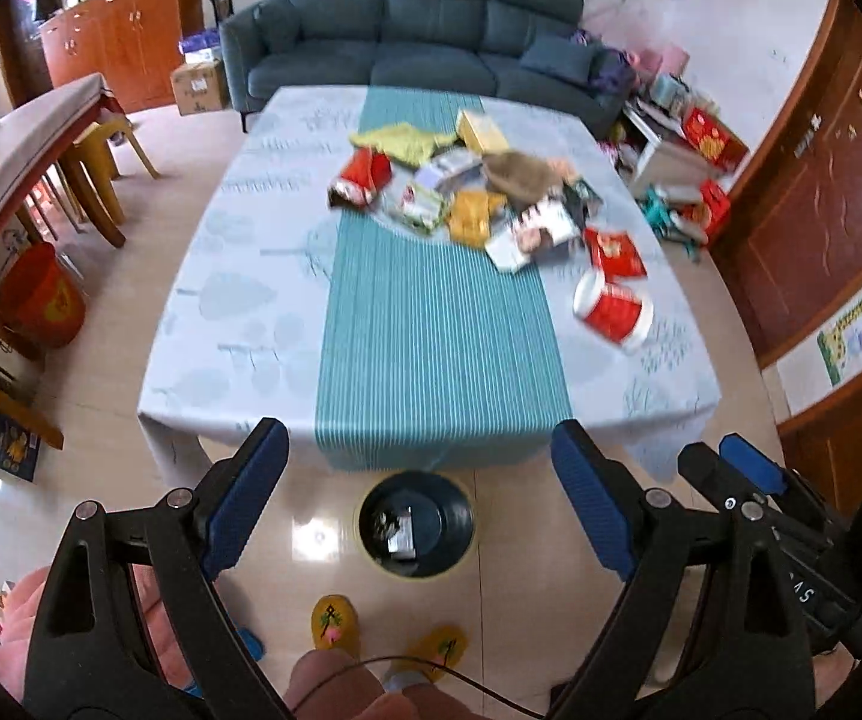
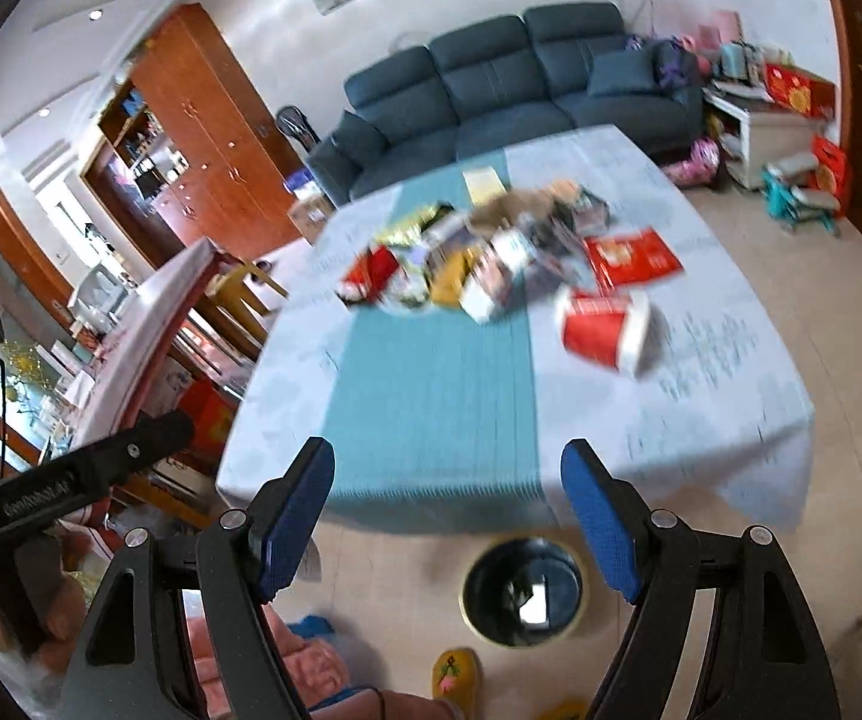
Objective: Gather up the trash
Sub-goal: 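Move both tools back over the table toward the snack pile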
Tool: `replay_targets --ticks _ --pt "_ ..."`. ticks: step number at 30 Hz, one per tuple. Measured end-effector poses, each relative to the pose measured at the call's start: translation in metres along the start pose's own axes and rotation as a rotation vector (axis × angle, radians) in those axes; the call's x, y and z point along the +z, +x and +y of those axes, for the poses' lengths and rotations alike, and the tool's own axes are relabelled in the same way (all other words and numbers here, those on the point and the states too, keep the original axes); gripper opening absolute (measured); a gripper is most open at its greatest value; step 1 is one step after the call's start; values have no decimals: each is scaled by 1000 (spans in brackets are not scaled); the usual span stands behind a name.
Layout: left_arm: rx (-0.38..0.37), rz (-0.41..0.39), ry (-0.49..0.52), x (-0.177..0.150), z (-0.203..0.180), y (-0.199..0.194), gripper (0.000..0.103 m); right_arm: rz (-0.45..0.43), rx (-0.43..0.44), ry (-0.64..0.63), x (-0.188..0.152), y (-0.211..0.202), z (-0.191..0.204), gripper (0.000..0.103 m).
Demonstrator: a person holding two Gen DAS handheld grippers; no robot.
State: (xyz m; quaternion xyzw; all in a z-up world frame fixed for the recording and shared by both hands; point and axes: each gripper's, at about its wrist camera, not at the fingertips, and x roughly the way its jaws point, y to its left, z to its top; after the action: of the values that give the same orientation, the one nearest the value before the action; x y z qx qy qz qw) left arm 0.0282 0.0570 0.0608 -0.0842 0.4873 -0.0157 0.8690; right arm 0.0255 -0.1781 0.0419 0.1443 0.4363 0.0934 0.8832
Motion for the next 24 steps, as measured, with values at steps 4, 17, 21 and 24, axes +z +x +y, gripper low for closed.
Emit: replay_targets --ticks 4,17,21,24 --pt "22 -17 -16 23 7 2 87 -23 -8 7 32 20 6 79" --pt "-2 144 77 161 57 137 87 32 -125 319 125 154 -38 77" --pt "-35 166 105 205 73 187 87 60 -162 395 142 204 -50 74" --pt "-40 192 132 230 82 228 87 73 -184 440 149 233 -59 73"
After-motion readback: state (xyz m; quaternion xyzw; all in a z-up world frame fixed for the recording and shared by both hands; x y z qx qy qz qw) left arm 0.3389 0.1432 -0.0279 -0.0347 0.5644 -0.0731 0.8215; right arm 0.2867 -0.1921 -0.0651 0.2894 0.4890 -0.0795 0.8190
